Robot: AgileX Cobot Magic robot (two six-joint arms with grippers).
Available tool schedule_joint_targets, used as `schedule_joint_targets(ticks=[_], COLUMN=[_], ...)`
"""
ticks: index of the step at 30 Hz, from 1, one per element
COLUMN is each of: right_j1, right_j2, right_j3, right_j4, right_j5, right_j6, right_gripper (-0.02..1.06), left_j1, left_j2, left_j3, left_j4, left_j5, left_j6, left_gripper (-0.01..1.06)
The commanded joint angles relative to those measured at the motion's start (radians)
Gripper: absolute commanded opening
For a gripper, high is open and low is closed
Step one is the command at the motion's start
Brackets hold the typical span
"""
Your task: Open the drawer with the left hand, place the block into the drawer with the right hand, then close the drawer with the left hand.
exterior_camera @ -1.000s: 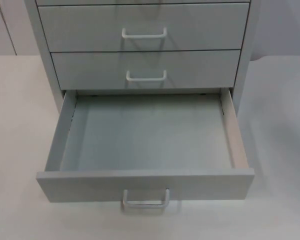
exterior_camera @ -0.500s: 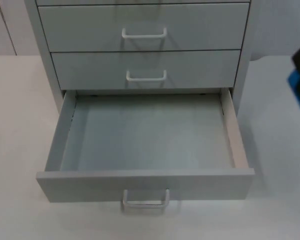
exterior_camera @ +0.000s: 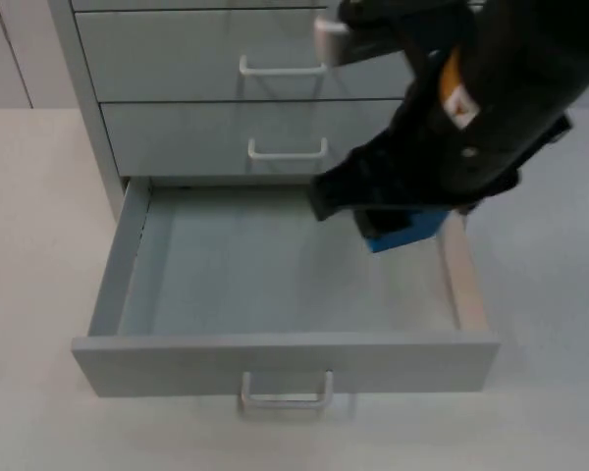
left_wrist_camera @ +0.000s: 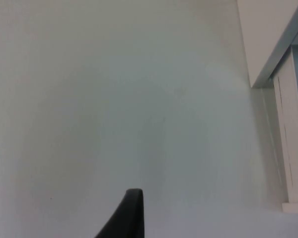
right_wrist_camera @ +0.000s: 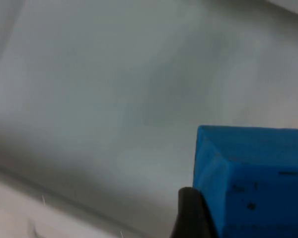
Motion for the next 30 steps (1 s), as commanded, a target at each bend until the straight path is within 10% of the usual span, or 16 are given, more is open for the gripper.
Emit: schedule_joint_targets(ticks=[1, 20, 30], right_j1=[0.008, 0.005, 0.004], right_j2=[0.035, 0.267, 0.306], right_j3=[-0.019, -0.027, -0.027], right_j4=[-0.068, -0.587, -0.611], right_j5=[-0.058, -0.204, -0.214], right_j6=[0.100, 0.738, 0.751], right_gripper=[0.00, 0.00, 0.22], left_j1=[0.003, 0.003, 0.003], left_j2=[-0.006, -0.006, -0.006], left_j3=[0.004, 0.004, 0.004], left_j4=[-0.006, -0.006, -0.006], left_j5=[-0.002, -0.004, -0.006], left_j6=[-0.006, -0.006, -0.006], left_gripper=[1.05, 1.05, 1.05])
